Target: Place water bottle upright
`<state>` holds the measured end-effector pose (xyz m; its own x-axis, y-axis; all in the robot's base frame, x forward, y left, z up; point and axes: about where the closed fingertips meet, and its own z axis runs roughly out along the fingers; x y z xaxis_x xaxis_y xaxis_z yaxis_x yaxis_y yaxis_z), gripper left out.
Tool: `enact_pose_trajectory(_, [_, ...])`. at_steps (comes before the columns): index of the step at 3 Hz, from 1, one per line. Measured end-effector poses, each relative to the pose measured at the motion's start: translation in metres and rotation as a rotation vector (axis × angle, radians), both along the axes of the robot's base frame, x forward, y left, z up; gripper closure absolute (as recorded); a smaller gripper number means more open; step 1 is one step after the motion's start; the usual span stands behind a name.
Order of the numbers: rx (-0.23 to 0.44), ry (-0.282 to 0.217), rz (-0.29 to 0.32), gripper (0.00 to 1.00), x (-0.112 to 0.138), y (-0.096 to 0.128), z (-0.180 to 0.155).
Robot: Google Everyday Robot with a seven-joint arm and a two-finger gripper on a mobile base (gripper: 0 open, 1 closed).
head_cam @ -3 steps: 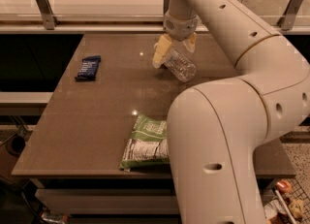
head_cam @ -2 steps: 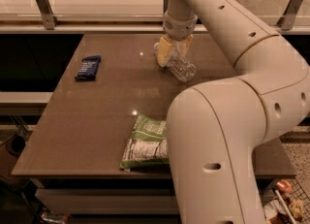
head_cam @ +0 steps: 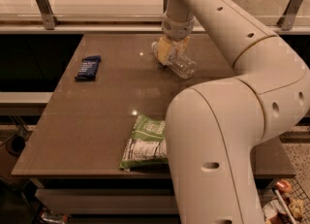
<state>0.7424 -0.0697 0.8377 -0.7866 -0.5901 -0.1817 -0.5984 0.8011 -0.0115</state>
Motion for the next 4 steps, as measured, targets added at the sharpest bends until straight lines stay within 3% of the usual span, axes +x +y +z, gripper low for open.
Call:
enact_pose_trajectory(1, [0.003, -0.007, 0.000, 1.00, 0.003, 0.002, -0.002])
enact_pose_trajectory(2, [0.003, -0.007, 0.000, 1.00, 0.003, 0.002, -0.001])
enact_pose_trajectory(4, [-0.034, -0.081, -0.064, 1.00, -0.009, -0.030, 0.029])
